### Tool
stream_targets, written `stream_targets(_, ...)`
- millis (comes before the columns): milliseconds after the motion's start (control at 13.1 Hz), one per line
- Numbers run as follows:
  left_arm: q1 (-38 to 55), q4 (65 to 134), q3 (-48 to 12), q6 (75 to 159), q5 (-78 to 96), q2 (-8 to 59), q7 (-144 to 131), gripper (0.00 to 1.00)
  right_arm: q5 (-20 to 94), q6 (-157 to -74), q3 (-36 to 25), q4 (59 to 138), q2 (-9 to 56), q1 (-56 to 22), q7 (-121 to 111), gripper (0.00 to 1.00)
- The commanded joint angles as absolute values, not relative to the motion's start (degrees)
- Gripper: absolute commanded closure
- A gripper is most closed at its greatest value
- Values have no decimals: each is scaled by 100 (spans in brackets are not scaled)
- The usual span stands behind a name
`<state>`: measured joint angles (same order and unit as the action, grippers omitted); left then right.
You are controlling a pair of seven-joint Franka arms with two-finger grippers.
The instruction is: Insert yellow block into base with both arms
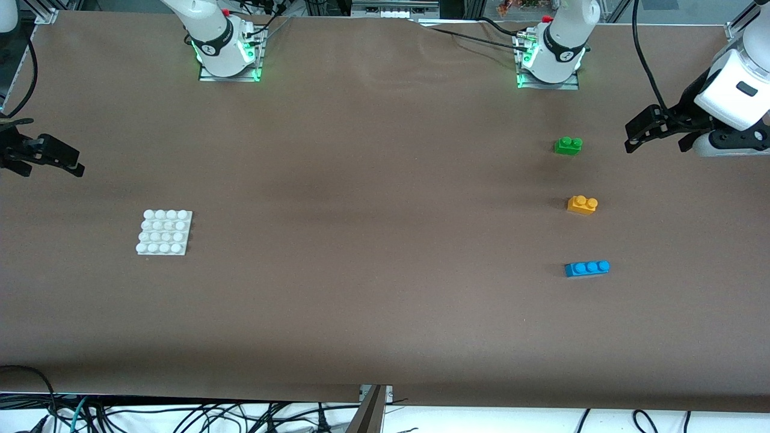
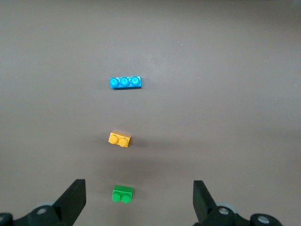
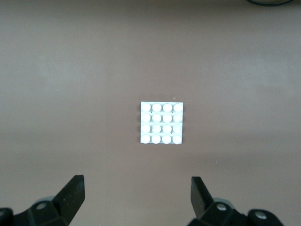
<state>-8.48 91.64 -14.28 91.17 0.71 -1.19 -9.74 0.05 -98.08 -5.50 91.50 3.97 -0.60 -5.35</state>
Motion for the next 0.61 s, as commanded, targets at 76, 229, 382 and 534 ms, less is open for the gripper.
stream_targets(76, -870, 9185, -1450, 9079, -9, -211, -1011, 0, -9, -9765, -466, 9158, 352, 26, -554, 0)
stream_targets(229, -861, 9193, -1468, 9053, -9, -228, -1011, 0, -9, -9765, -466, 9158, 352, 26, -545, 0)
stream_targets(382, -861, 9176, -1485, 9070, 0, -211, -1011, 0, -9, -9765, -448, 9158, 352, 9, -527, 0)
stream_targets(534, -861, 9202, -1494, 9062, 9, -228, -1011, 0, -9, -9756, -466, 9132, 352, 26, -527, 0)
